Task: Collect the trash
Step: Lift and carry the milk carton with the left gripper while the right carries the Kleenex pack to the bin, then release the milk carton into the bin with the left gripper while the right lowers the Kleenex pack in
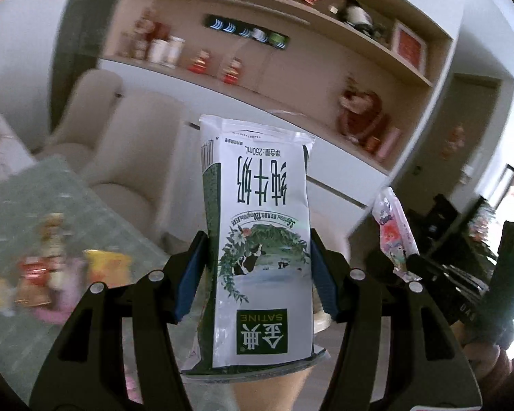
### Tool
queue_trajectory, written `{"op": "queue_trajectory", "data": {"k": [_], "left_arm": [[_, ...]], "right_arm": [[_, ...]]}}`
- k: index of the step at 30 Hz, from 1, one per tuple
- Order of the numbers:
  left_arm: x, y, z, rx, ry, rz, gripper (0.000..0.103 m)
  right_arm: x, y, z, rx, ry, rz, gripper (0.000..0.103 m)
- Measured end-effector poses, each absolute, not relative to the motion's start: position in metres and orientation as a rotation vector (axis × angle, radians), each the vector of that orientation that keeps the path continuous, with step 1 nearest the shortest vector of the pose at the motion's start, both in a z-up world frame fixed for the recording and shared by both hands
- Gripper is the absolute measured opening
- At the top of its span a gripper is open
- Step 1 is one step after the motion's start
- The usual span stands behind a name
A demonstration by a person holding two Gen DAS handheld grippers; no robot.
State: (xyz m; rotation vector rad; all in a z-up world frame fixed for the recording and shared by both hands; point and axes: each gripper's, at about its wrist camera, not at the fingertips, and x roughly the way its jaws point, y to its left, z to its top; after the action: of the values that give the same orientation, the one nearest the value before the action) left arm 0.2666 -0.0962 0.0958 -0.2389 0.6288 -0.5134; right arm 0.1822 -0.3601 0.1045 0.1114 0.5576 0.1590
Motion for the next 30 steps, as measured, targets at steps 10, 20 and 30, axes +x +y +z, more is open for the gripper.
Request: {"op": "queue_trajectory", "data": {"k": [10, 20, 30], "left_arm": [[0.350, -0.236, 0.021, -0.158, 0.755, -0.601, 0.055], [0.378, -0.282, -0.074, 0.051, 1.037, -0.501, 0.055], [0.352, -0.205, -0.004, -0.194, 0.930, -0.515, 0.064]], "right_arm": [[0.188, -0.457, 0.075, 0.176, 0.595, 0.022, 0.006], [0.230, -0.484, 0.044, 0.223, 0.657, 0.067, 0.006], [0.279, -0.427, 0.023, 0.206, 0.730, 0.280, 0.006]]}}
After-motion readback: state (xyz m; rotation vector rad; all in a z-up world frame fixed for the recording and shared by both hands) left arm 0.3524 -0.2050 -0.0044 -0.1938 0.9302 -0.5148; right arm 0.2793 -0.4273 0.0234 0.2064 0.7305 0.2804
